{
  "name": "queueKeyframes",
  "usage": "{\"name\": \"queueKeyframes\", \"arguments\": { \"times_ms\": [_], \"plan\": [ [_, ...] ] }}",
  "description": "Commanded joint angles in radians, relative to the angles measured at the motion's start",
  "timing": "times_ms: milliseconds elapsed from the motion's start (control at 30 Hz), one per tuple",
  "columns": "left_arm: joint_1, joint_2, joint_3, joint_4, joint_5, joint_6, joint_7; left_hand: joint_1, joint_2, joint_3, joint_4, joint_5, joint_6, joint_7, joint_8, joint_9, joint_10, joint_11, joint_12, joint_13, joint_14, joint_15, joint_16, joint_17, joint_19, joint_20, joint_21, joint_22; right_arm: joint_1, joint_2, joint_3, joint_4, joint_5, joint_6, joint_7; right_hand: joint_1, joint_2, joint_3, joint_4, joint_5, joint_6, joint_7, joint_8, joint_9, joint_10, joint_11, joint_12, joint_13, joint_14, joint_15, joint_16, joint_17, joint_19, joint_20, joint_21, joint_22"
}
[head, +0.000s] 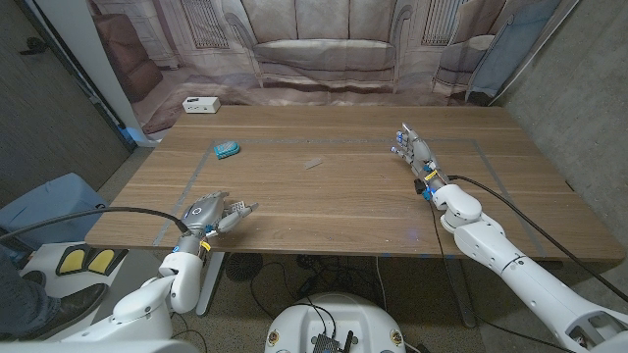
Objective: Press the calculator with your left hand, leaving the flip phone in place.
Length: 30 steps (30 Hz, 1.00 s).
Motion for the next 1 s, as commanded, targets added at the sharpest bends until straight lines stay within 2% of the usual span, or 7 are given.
{"name": "queueKeyframes", "arguments": {
  "times_ms": [33, 467, 733, 1000],
  "plan": [
    [0.016, 0.002, -0.002, -0.015, 0.008, 0.008, 0.032, 0.015, 0.001, 0.005, -0.007, -0.001, -0.005, -0.011, -0.004, 0.005, 0.008, -0.004, 0.006, 0.002, 0.013, 0.001, 0.009, 0.002, 0.003, 0.011, 0.006, 0.005, -0.013, -0.008, 0.008, -0.012, 0.005, 0.008, 0.001, -0.003, 0.008, -0.001, -0.002, -0.003, 0.002, -0.003, 0.002, 0.003, 0.002, 0.005, 0.003, 0.004, 0.006, 0.005, 0.002, 0.002, 0.004, 0.004, -0.002, 0.003],
    [0.013, -0.015, 0.001, -0.016, 0.026, 0.012, 0.059, 0.025, 0.011, 0.010, -0.011, -0.005, -0.026, -0.021, -0.015, 0.006, 0.013, -0.007, 0.006, 0.002, 0.016, 0.002, 0.008, 0.002, 0.005, 0.011, 0.007, 0.005, -0.020, -0.011, 0.012, -0.013, 0.008, 0.015, 0.006, -0.002, 0.009, -0.002, -0.003, -0.003, 0.001, -0.004, 0.001, 0.003, 0.002, 0.004, 0.003, 0.004, 0.007, 0.004, 0.002, 0.001, 0.007, 0.008, -0.001, 0.004],
    [0.036, -0.012, -0.028, -0.022, 0.022, -0.002, 0.086, 0.031, 0.017, 0.014, -0.013, -0.007, -0.035, -0.029, -0.018, 0.007, 0.015, -0.007, 0.007, 0.003, 0.017, 0.001, 0.007, 0.002, 0.005, 0.011, 0.007, 0.005, -0.023, -0.011, 0.013, -0.017, 0.009, 0.014, 0.002, -0.003, 0.009, -0.002, -0.003, -0.003, 0.002, -0.004, 0.001, 0.004, 0.001, 0.004, 0.003, 0.004, 0.007, 0.005, 0.002, 0.001, 0.007, 0.007, -0.001, 0.004],
    [0.027, -0.018, -0.029, -0.018, 0.027, 0.000, 0.078, 0.040, 0.025, 0.019, -0.017, -0.011, -0.051, -0.038, -0.024, 0.007, 0.016, -0.005, 0.006, 0.003, 0.019, 0.001, 0.007, 0.002, 0.005, 0.011, 0.007, 0.005, -0.025, -0.013, 0.015, -0.021, 0.007, 0.016, -0.001, -0.003, 0.010, -0.002, -0.003, -0.003, 0.002, -0.003, 0.001, 0.004, 0.002, 0.006, 0.003, 0.004, 0.005, 0.005, 0.001, 0.001, 0.013, 0.003, 0.001, 0.004]
  ]
}}
